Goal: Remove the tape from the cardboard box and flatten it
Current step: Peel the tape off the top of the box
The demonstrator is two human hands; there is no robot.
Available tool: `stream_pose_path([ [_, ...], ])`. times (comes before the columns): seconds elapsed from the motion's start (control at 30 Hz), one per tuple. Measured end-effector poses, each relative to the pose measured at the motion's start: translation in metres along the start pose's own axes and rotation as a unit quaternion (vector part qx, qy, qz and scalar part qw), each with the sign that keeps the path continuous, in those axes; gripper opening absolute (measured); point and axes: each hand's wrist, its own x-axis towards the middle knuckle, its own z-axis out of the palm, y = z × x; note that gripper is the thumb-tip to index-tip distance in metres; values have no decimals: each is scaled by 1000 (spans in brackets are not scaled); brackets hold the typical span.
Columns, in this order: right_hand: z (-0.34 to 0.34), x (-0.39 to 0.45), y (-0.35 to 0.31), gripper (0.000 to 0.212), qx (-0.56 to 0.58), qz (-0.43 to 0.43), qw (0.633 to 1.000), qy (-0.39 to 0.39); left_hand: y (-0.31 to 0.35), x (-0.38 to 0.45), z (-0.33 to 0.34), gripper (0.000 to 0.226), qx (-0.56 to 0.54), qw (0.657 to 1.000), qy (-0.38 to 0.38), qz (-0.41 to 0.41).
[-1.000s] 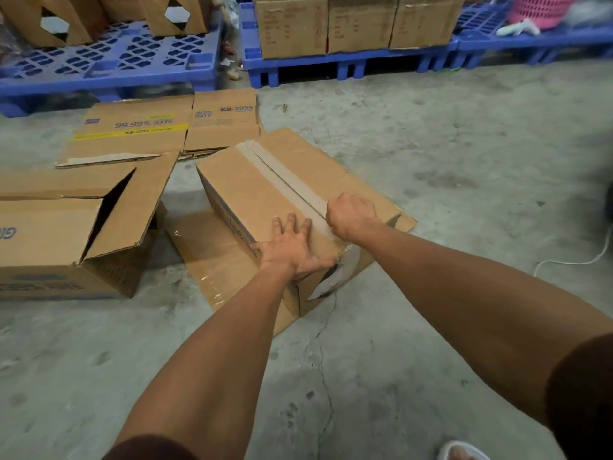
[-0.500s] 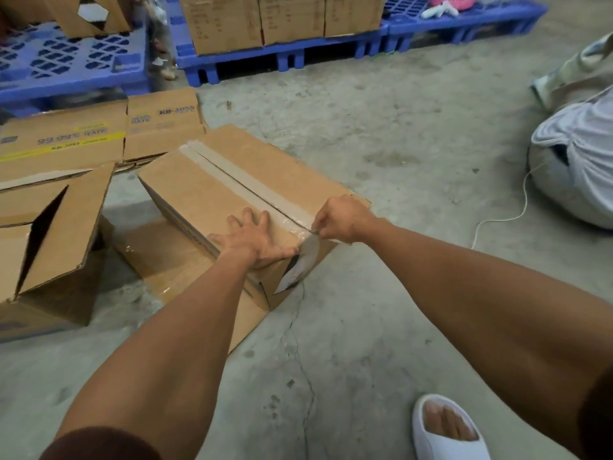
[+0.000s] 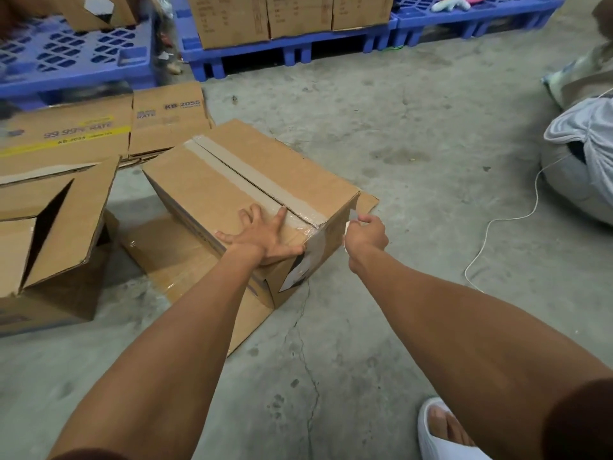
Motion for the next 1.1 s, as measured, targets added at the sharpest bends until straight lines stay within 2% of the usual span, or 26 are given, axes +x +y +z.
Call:
stream_pose_path([
  [0.17, 0, -2, 4, 9, 30, 16, 998, -56, 0, 1, 3, 105, 18, 1000, 2, -2],
  [0.23, -2, -2, 4, 13, 42, 3, 997, -67, 0, 0, 4, 104, 18, 1000, 5, -1],
  [0.57, -8, 1, 3, 11, -42, -67, 982, -169, 0, -3, 2, 105, 11, 1000, 14, 5],
  [0.73, -18, 5, -2, 11, -126, -119, 954, -245, 1, -3, 2, 114, -18, 999, 29, 8],
  [0.87, -15, 6, -7, 9, -153, -150, 951, -223, 0, 1, -2, 119, -39, 999, 34, 14],
  [0.93, -10, 7, -9, 12, -141, -165, 960, -178, -2, 1, 0, 114, -35, 999, 33, 17],
  [1.0, -9, 8, -11, 14, -119, -173, 966, -148, -4, 0, 4, 98, -20, 998, 56, 32],
  [1.1, -9, 9, -14, 14, -94, -201, 965, -140, -6, -2, 6, 56, -4, 977, 171, 126],
])
